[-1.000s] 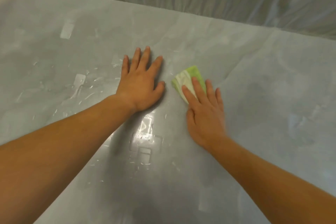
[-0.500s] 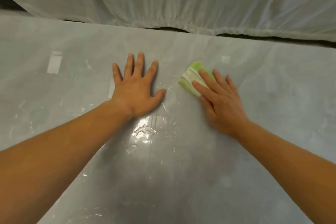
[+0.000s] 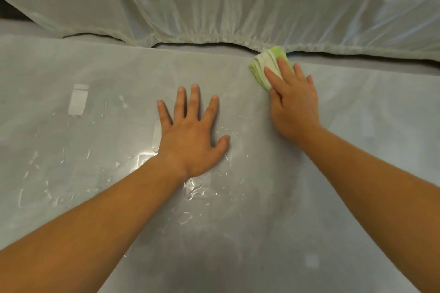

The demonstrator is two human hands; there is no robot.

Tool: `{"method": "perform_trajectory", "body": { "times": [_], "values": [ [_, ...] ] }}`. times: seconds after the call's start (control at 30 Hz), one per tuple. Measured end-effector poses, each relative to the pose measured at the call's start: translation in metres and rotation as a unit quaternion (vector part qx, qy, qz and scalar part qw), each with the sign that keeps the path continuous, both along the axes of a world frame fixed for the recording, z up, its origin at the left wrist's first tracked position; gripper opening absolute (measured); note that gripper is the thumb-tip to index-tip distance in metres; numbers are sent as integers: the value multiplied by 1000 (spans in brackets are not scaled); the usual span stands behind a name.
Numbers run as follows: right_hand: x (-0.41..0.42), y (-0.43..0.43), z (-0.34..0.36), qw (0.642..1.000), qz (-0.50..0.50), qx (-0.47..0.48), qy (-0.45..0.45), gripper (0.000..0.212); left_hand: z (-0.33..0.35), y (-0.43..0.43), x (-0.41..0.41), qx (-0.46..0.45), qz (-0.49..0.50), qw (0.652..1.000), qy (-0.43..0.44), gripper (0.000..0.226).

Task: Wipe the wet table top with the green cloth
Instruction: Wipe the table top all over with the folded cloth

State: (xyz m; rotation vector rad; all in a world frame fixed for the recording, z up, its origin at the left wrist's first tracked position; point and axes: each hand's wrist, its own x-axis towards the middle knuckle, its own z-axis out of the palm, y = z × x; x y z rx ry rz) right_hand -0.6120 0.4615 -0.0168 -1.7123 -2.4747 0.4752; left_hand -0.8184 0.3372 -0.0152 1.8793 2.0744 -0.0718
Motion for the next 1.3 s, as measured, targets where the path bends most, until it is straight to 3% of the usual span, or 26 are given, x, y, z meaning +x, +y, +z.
{"method": "perform_trajectory", "body": {
  "times": [0.07,0.23,0.43,0.63,0.83,0.97,1.03,1.1,1.23,1.3],
  "values": [
    [-16,-13,-2,1000,15,15,5,50,-1,0,0,1,3,1000,-2,87],
    [1,-39,1,983,184,4,-3,49,1,2,0,-6,6,1000,-21,85],
    [-45,-17,1,1000,-10,7,0,51,10,-12,-6,47,9,997,-67,71],
    [-14,-57,4,981,192,-1,-10,50,14,-55,0,10,29,999,-26,70],
    [-38,-44,-1,999,31,11,10,50,7,-59,-2,15,36,998,-39,69],
    [-18,-123,-4,989,147,19,11,50,10,-62,-4,17,44,997,-62,69],
    [-2,-122,-2,979,206,10,3,49,13,-70,-6,24,43,997,-61,68],
    [-2,-107,-3,982,188,7,11,49,16,-84,-4,27,34,998,-54,66],
    [-25,-143,-3,998,52,6,22,53,23,-123,10,21,50,997,-50,65],
    [-17,-178,-6,994,106,11,15,54,26,-143,16,10,55,997,-46,67]
  ]
}}
